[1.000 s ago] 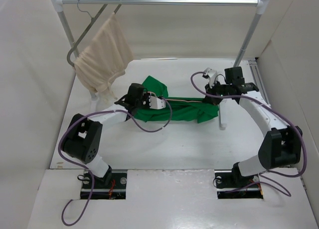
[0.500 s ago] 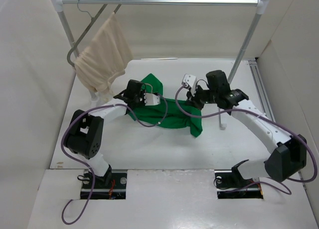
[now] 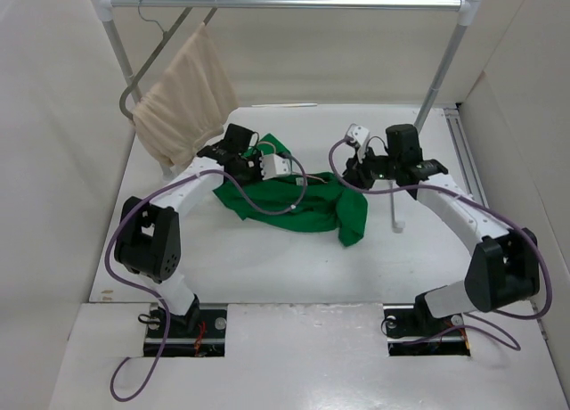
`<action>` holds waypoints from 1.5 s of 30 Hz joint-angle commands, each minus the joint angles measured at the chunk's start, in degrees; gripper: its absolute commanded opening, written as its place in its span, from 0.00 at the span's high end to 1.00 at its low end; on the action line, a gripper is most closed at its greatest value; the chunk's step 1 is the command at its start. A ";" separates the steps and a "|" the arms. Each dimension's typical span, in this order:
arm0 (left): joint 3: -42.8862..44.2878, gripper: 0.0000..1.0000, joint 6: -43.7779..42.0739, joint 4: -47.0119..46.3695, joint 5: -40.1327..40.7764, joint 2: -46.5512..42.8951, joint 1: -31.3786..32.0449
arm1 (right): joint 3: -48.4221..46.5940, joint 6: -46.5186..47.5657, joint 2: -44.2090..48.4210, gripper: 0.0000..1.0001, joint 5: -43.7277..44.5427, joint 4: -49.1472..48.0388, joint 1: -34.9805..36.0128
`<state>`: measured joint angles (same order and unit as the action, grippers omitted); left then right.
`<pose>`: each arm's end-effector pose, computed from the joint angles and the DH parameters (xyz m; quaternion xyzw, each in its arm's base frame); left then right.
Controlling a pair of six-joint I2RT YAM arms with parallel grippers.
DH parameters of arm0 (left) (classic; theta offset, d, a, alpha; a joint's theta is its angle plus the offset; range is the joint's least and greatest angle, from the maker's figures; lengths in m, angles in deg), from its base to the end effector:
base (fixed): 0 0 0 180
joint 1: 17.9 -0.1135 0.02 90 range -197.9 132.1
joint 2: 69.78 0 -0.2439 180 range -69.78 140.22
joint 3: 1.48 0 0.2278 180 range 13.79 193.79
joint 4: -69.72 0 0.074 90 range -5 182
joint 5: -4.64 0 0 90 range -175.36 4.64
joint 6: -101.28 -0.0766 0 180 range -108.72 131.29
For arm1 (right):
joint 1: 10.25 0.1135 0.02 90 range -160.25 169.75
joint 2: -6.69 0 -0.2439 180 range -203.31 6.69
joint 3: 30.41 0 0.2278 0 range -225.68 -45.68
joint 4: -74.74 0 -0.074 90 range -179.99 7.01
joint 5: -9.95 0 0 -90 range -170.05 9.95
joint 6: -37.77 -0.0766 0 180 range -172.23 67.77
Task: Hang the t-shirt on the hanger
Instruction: Place tshirt on hanger, then hang the hanger with tshirt onto the clothesline
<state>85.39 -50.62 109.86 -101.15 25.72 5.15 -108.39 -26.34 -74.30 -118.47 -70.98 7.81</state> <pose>0.3286 -0.1625 0.2110 0.6617 0.6511 -0.0053 0.3717 0.2856 0.1432 0.2612 -0.4521 0.7300 0.2655 0.4384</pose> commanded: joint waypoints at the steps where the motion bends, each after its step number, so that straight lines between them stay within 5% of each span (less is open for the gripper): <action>1: 2.24 1.00 0.83 9.76 -9.60 -2.69 -0.28 | -0.82 2.84 -1.01 0.57 -2.28 1.01 -2.59; 2: 2.24 1.00 -0.04 10.55 -10.30 -3.21 -0.28 | -1.96 4.07 -1.71 0.51 -1.67 2.34 -2.60; 4: 2.76 1.00 -0.05 12.22 -12.32 -3.22 -0.28 | -5.74 7.15 -1.71 0.23 -1.66 4.54 -2.07; 5: 3.89 1.00 -0.66 12.75 -12.94 -3.22 -0.28 | -6.88 7.68 -1.71 0.19 -1.66 5.07 -1.55; 12: 6.27 1.00 0.73 12.75 -12.95 -3.22 0.95 | -11.29 9.53 -2.58 0.20 -6.58 1.22 6.62; 22: 5.75 1.00 0.74 12.23 -12.42 -4.27 0.95 | -12.52 9.98 -16.03 0.32 -11.60 -2.81 10.58; 25: 5.75 1.00 1.27 12.23 -12.94 -4.27 0.95 | -13.13 5.06 -17.62 0.54 -8.62 -8.69 11.20; 26: 5.75 1.00 1.27 12.23 -12.95 -4.27 0.95 | -13.13 3.74 -18.14 0.64 -8.61 -9.85 11.20; 27: 5.75 1.00 1.96 12.23 -12.95 -4.27 0.95 | -13.13 1.21 -18.15 0.87 -8.09 -10.91 10.59; 29: 5.75 1.00 2.84 11.70 -14.17 -4.80 -0.19 | -12.61 -0.48 -17.11 1.00 -7.38 -12.84 9.80; 41: 3.47 0.89 5.21 7.83 -17.52 -4.80 -8.46 | 2.33 -2.24 -1.82 1.00 -11.16 -13.38 2.59; 45: 6.45 0.65 8.20 7.31 -21.38 -3.75 -8.46 | 1.82 -4.26 0.13 1.00 -9.93 -13.38 2.59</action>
<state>89.45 -45.88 117.29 -121.13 23.14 -1.85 -105.62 -28.33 -77.10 -127.25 -81.23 11.37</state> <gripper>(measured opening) 0.325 0.055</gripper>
